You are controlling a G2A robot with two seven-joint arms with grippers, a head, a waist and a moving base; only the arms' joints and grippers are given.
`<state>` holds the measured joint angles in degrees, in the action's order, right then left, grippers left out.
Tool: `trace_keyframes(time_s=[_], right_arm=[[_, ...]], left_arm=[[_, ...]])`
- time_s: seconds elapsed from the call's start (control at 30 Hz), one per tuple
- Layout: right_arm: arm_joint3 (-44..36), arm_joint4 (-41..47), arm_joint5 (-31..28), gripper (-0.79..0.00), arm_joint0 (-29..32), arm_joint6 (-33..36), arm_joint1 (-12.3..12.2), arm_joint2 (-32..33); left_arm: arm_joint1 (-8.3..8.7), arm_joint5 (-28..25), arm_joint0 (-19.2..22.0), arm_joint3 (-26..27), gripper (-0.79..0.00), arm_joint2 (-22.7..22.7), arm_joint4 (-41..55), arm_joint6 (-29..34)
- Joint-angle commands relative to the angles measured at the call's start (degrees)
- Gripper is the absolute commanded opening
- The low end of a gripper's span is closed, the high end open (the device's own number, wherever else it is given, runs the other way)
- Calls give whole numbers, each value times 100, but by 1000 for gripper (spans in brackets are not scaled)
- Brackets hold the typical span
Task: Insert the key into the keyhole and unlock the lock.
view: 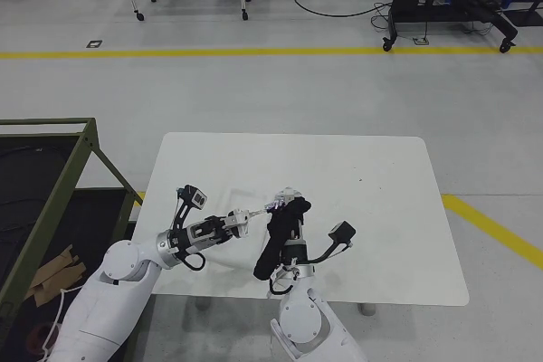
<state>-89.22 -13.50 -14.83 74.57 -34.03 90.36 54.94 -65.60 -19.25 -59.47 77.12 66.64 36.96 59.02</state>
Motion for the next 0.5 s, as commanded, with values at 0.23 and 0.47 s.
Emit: trace_keyframes(time_s=[0.23, 0.47], right_arm=[[0, 0, 0, -785, 0, 0, 0, 0], [0, 0, 0, -785, 0, 0, 0, 0]], left_arm=[[-15, 21, 8, 2, -785, 15, 3, -11], [-38, 28, 49, 1, -785, -25, -33, -29]])
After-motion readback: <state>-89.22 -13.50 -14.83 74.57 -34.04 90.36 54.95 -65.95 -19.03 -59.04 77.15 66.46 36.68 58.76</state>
